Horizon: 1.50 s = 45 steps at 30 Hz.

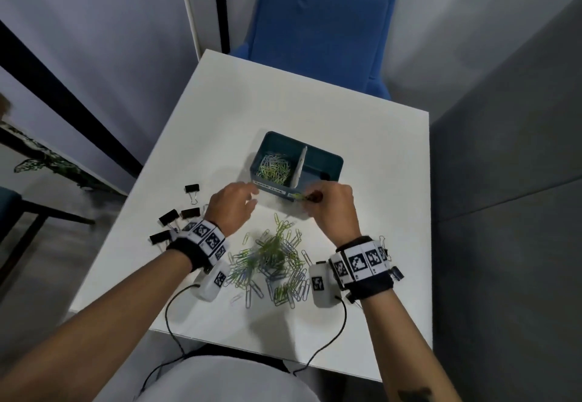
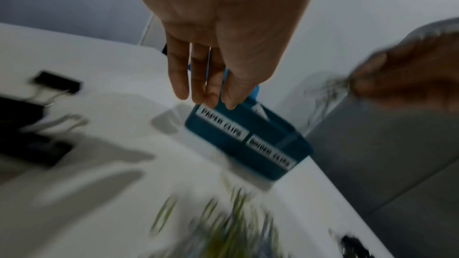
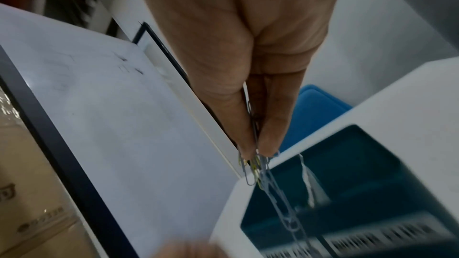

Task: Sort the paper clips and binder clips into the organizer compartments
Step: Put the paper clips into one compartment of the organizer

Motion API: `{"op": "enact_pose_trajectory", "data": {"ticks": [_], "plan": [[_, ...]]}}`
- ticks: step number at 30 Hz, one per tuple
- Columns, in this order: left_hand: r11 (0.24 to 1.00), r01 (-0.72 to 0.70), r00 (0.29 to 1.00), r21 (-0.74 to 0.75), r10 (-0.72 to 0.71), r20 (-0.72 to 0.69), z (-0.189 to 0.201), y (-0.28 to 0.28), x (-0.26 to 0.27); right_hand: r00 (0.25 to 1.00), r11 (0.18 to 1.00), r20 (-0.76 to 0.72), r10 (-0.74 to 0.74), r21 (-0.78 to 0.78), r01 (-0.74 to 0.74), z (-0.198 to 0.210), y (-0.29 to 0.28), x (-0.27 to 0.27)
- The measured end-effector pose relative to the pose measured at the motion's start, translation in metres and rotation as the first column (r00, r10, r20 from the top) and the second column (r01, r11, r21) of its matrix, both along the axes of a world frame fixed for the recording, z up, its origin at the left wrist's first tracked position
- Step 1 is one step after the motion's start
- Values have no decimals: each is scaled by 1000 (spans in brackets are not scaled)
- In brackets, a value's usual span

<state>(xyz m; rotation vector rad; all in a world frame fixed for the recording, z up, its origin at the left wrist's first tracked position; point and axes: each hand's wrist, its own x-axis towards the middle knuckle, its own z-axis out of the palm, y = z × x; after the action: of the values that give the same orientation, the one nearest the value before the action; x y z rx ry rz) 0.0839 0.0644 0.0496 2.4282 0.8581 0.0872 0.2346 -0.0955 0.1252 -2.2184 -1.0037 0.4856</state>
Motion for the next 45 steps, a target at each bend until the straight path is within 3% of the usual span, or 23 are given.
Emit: {"op": "enact_pose_trajectory", "data": {"ticks": [6, 11, 15, 19, 23, 25, 29, 31, 34, 37, 41, 45], "plan": [[994, 37, 950, -106, -68, -305, -51, -34, -62, 999, 999, 48, -16, 42, 14, 32, 72, 35], [993, 79, 883, -87, -110, -457, -63, -51, -83, 993, 995, 108, 46, -93, -36, 21, 87, 35], [987, 131, 869, -92, -159, -469, -65, -62, -89, 986, 976, 73, 149, -174, -135, -31, 56, 3], [972, 201, 855, -123, -235, -462, -64, -75, -91, 951, 859, -20, 308, -424, -287, -95, 9, -29], [970, 220, 861, -105, -244, -447, -68, -85, -80, 943, 758, -76, 324, -575, -307, -133, -17, -39], [979, 177, 892, -102, -203, -404, -70, -87, -71, 931, 735, -80, 357, -590, -333, -142, -24, -52], [974, 191, 925, -125, -221, -310, -72, -90, -55, 903, 777, -96, 419, -477, -411, -141, -36, -79], [968, 198, 936, -156, -235, -264, -70, -88, -53, 919, 835, -76, 388, -392, -385, -139, -45, -82], [965, 216, 944, -145, -245, -220, -62, -82, -60, 981, 923, -54, 185, -332, -192, -136, -68, -78], [978, 184, 935, -93, -204, -290, -63, -71, -73, 997, 915, -66, 42, -399, -65, -137, -98, -71], [987, 77, 878, -139, -133, -459, -68, -59, -78, 982, 859, -188, -36, -508, -66, -141, -119, -77], [974, 107, 888, -202, -185, -421, -68, -78, -66, 986, 896, -165, -35, -442, -42, -143, -101, -97]]}}
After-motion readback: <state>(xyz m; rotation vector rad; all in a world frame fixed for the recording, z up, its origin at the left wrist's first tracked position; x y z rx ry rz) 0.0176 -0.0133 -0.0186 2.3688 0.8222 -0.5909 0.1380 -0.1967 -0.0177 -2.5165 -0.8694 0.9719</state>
